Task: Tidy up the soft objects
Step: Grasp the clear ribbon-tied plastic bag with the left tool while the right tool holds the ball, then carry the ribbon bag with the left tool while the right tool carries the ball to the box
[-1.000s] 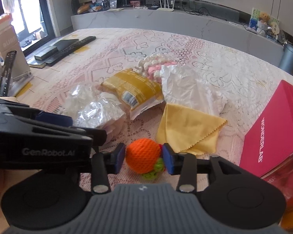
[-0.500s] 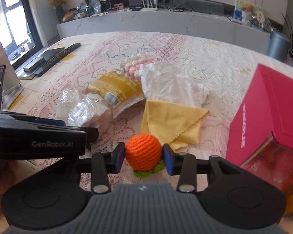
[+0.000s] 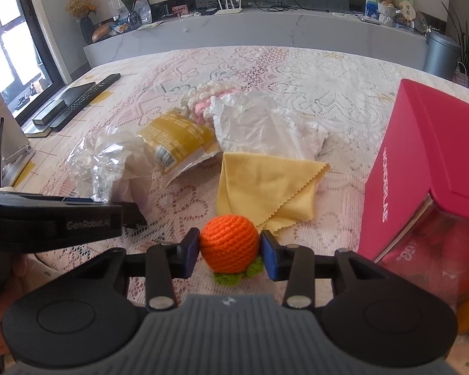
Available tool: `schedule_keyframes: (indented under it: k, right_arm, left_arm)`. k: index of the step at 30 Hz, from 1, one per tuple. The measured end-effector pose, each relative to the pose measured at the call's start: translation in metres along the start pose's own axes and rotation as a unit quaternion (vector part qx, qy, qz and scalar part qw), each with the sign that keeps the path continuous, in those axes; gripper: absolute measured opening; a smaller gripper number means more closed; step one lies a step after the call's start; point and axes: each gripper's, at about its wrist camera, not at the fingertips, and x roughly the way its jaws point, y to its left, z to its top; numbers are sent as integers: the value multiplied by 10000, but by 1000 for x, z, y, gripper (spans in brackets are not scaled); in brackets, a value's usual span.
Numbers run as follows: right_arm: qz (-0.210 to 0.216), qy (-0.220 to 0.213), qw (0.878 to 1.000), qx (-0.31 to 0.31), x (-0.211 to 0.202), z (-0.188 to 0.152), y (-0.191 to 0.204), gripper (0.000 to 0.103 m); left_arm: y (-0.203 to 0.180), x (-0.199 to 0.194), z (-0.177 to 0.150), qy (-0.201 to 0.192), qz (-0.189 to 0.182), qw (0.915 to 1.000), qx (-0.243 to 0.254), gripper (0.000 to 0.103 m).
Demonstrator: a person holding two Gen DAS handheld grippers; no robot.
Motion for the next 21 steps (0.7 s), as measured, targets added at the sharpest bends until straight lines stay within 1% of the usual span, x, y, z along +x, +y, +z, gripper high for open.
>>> schedule_keyframes:
  k: [6,11,17,21]
  right_arm:
    - [65,-213,9997,-64,-19,2,3,41]
    - [89,-322,9994,-34,-36,-1,2,41]
    - [71,-437,9990,102,-60,-9,-3,41]
    - [62,-612,9979,191,-83,-14,-8,41]
  left_arm:
    - [4,-23,-11,-40,-198,9997,-104,36]
    - [6,-40,-22,-181,-274,9993,-163,34]
    - [-5,-62,-33,-386,-434,9983,12,34]
    - [-13,-77,-39,-521,-601,9968,118,34]
